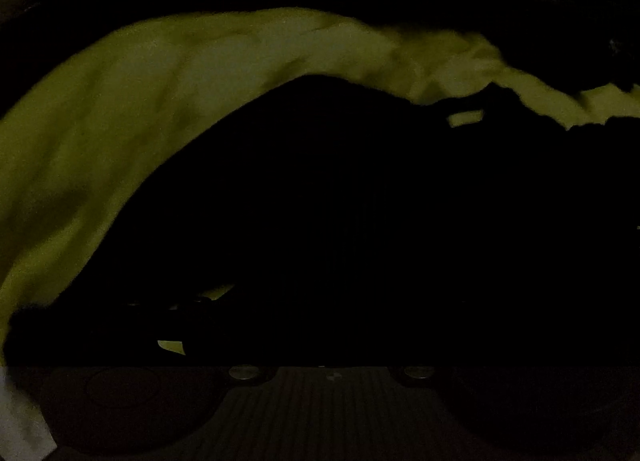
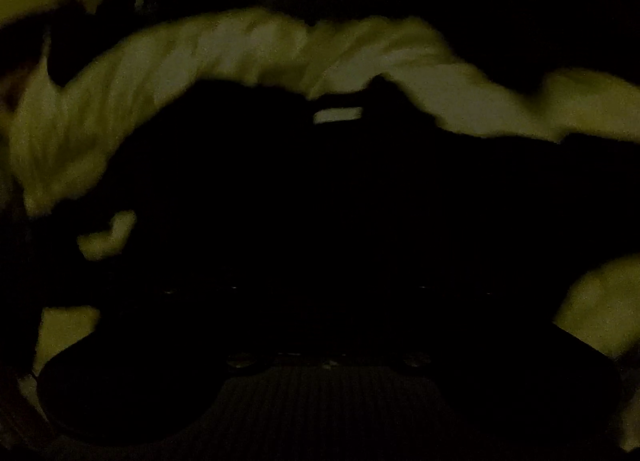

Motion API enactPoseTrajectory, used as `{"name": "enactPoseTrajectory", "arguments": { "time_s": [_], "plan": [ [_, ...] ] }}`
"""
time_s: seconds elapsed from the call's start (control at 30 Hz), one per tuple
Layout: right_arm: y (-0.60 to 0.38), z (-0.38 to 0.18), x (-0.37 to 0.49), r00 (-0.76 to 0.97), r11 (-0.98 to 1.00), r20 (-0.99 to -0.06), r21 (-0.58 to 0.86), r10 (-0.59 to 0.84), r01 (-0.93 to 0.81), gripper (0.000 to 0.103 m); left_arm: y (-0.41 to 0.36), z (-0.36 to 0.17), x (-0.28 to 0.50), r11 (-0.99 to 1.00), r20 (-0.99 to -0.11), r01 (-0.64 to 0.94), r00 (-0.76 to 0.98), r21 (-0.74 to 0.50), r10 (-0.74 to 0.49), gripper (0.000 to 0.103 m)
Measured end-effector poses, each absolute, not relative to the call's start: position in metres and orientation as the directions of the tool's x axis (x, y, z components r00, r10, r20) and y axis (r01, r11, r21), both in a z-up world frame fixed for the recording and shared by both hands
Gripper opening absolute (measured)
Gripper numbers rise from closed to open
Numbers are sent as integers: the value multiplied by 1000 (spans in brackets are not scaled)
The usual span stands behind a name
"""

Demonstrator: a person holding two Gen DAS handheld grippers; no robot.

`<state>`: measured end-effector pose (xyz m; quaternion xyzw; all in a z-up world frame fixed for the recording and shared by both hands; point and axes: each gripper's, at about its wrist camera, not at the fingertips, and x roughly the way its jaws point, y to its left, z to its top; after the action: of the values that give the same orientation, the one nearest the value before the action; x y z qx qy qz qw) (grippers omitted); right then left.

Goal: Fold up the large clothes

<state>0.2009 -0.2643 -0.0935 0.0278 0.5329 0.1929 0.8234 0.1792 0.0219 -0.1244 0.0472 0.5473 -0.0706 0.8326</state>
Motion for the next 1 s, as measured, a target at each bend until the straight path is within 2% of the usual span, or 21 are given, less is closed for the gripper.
{"name": "enactPoseTrajectory", "arguments": {
  "time_s": [0.07,0.13,0.17,0.2,0.23,0.27,0.3,0.33,0.37,0.4,0.43,0.5,0.57,0.63,0.73,0.9,1.0],
  "plan": [
    [-258,-102,221,343,927,-887,201,309,-316,58,19,-134,206,979,-912,200,407,34,-51,103],
    [-269,-106,246,379,956,-900,114,215,-272,57,25,-140,230,979,-903,169,429,117,34,103],
    [-280,-105,257,401,968,-899,88,179,-234,46,34,-143,241,980,-897,125,434,155,86,103],
    [-296,-102,267,425,979,-891,87,158,-183,30,47,-145,251,985,-897,69,426,160,116,103],
    [-316,-97,276,445,986,-882,112,154,-119,23,64,-145,259,994,-907,10,409,111,98,103],
    [-334,-92,282,461,986,-872,151,165,-68,12,80,-145,263,999,-916,-36,398,28,40,103],
    [-352,-83,285,499,985,-853,170,155,-14,17,95,-144,264,996,-915,-81,403,-46,-10,103],
    [-362,-74,284,551,991,-830,132,91,36,30,105,-142,262,990,-908,-118,418,-74,-18,103],
    [-374,-63,281,607,992,-794,75,0,98,60,112,-140,259,985,-903,-149,430,-84,-12,103],
    [-386,-56,277,645,988,-762,47,-62,150,78,117,-139,256,981,-901,-168,433,-98,-16,103],
    [-400,-51,274,667,980,-738,42,-102,197,79,121,-140,255,977,-904,-178,426,-117,-31,103],
    [-425,-52,272,638,972,-762,54,-108,229,72,122,-142,254,977,-914,-185,406,-109,-25,103],
    [-441,-54,266,596,970,-792,22,-130,242,72,119,-139,251,978,-917,-187,398,-96,-14,103],
    [-459,-50,248,604,960,-783,27,-153,278,74,117,-133,246,974,-923,-208,385,-85,1,103],
    [-498,-40,214,631,922,-754,92,-182,376,76,120,-117,225,963,-918,-252,396,-93,14,103],
    [-575,-36,165,582,831,-776,142,-243,537,76,131,-97,163,944,-922,-322,384,-75,57,103],
    [-623,-47,136,552,713,-810,268,-198,648,76,134,-97,119,933,-936,-358,341,-46,85,103]
  ]
}}
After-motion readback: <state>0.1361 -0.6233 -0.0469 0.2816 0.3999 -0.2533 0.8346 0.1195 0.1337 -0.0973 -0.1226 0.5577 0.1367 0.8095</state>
